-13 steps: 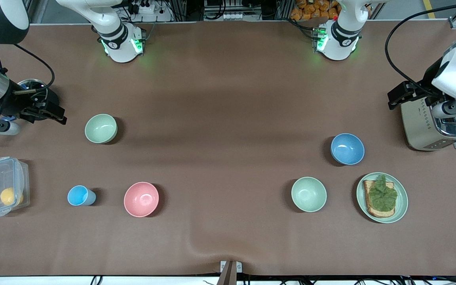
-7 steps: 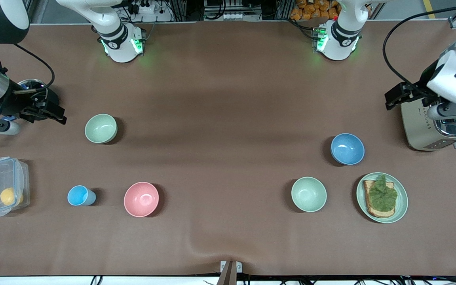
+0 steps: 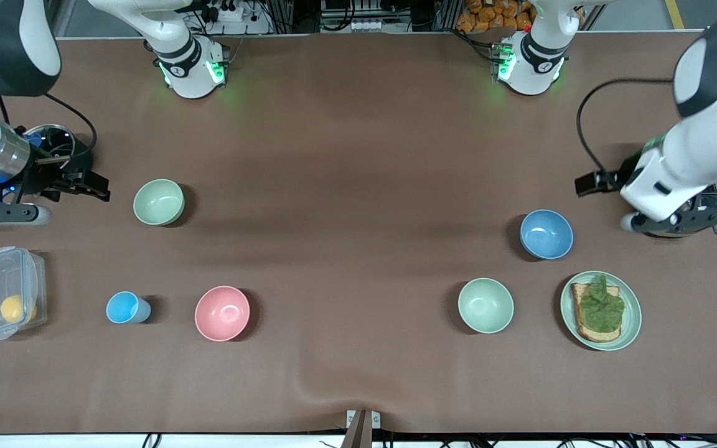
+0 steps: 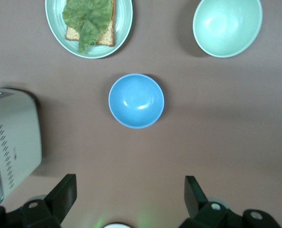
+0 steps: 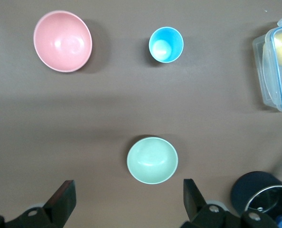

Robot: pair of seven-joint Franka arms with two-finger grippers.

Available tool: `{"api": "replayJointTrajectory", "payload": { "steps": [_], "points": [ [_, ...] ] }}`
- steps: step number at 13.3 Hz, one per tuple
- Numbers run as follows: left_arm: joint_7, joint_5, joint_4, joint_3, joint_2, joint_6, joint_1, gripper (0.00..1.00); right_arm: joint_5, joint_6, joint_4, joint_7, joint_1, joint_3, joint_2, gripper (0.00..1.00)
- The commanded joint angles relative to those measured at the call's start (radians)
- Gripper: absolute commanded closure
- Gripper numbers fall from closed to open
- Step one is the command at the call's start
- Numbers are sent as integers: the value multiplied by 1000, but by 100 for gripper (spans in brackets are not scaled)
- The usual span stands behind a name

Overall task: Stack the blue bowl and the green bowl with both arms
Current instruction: 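Reach both grippers toward the light green bowl and the blue bowl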

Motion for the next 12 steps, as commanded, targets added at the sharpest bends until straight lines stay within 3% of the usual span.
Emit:
{"api": "replayJointTrajectory", "payload": {
  "steps": [1,3,7,12],
  "points": [
    [10,16,-188,-6,-43,168,28,0,-11,-45,8,-30,-33,2,69,0],
    [7,16,-303,-6,-41,308,45,0,-5,-35,-44,-25,-51,2,72,0],
    [1,16,-511,-4,-27,576,65,0,-3,130,-239,-27,-105,3,50,0],
    [0,42,-537,-3,78,674,112,0,-5,321,-434,-95,-134,3,32,0]
  ]
}}
